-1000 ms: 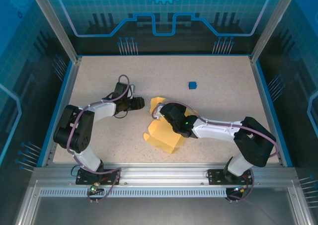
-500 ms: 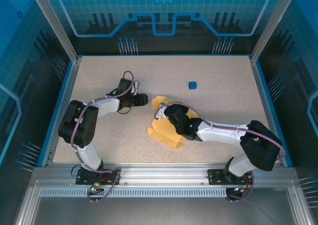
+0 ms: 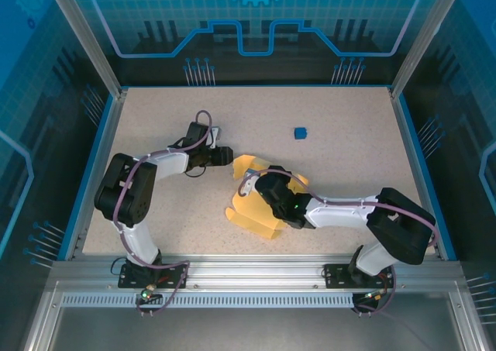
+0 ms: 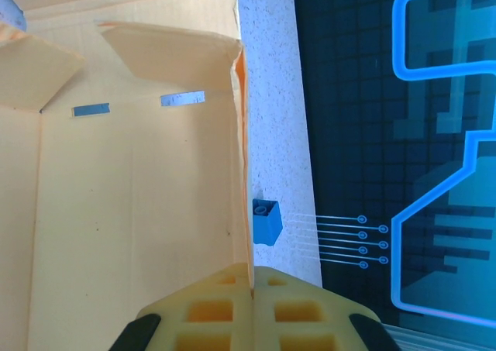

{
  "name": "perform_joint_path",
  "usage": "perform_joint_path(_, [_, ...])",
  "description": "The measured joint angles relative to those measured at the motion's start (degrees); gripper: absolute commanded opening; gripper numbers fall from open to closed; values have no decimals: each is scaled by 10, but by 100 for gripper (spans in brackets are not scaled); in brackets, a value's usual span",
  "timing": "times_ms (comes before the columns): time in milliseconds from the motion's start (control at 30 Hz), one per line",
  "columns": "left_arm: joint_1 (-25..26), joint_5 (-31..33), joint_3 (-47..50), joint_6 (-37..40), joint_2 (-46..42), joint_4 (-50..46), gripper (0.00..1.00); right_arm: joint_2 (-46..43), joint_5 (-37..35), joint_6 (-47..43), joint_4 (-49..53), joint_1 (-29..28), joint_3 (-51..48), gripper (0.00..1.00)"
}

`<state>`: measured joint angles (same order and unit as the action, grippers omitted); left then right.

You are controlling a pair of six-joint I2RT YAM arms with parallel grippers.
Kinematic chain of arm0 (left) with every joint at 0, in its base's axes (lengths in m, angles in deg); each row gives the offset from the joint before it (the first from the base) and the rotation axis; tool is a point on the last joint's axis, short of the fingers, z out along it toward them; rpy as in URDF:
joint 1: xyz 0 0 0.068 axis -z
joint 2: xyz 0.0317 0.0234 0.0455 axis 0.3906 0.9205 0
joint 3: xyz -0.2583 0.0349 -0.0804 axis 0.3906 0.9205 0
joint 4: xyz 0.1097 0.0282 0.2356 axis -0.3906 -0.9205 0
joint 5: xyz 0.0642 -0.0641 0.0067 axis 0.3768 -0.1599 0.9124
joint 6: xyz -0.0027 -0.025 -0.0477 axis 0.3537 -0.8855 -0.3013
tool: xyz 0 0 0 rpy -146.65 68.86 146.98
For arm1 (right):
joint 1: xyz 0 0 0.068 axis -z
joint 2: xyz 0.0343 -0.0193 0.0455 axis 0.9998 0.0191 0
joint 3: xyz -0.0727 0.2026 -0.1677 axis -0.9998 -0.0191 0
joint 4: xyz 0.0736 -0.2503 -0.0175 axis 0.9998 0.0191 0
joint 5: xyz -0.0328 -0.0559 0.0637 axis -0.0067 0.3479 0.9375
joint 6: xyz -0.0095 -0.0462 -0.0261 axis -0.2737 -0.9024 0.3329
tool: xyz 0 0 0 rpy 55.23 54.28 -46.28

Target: Fold the paper box

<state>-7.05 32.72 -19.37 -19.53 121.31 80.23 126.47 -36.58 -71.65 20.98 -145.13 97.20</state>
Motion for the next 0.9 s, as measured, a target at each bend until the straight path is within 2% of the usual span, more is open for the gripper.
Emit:
perform_joint_path(267, [3, -24, 2, 16, 0, 5, 58, 0, -1, -5, -15, 0, 0, 0])
perform_joint_path(600, [39, -57, 30, 58, -2, 21, 58, 0, -1, -5, -16, 0, 0, 0])
perform_joint_path(900, [42, -67, 68, 70, -46, 30, 58, -1, 1, -4, -16, 5, 0, 0])
